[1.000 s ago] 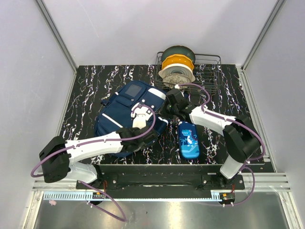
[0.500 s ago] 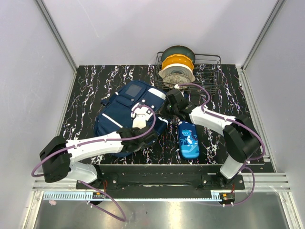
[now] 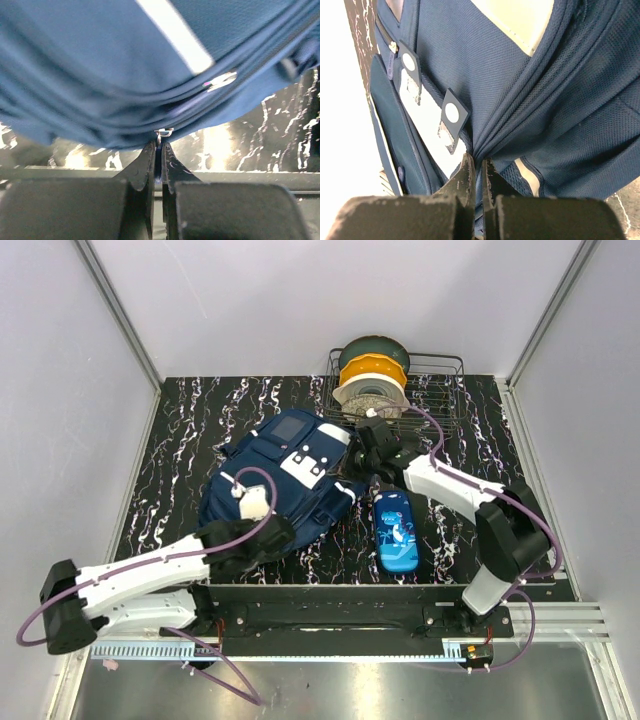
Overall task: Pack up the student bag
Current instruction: Unzip the student bag at the center of the board.
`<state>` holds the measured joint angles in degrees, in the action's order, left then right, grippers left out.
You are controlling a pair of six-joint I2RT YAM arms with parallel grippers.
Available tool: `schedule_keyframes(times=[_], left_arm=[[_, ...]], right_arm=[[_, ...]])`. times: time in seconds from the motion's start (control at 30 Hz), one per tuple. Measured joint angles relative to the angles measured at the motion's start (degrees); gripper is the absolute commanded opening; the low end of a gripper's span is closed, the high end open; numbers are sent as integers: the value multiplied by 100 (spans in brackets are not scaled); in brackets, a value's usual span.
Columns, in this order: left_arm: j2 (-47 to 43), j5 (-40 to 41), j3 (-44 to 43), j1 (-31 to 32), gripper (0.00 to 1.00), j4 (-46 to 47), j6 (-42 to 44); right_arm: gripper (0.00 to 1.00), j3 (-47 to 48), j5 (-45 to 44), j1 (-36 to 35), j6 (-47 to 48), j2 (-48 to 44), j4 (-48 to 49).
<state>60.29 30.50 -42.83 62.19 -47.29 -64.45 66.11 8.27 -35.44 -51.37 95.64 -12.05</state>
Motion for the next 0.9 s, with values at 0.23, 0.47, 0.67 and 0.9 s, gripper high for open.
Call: schedule_keyframes(times=[0.23,0.47,0.67,0.9], left_arm=[[-1368,-22,157,-37,0,-1097,-420],[-1029,-173,-614,181,0,-1484,-17],[-568,-363,-804,310,0,-1423,389],[-796,-481,-535,310,0,-728,461]], right_arm=[[0,826,507,153,776,382,-542],[0,2299,1045,24,1471,1346,-1178],[12,3322,1080,-133,1849,2068,-1617],[45,4341,1150,-164,2190,2658,-2369]])
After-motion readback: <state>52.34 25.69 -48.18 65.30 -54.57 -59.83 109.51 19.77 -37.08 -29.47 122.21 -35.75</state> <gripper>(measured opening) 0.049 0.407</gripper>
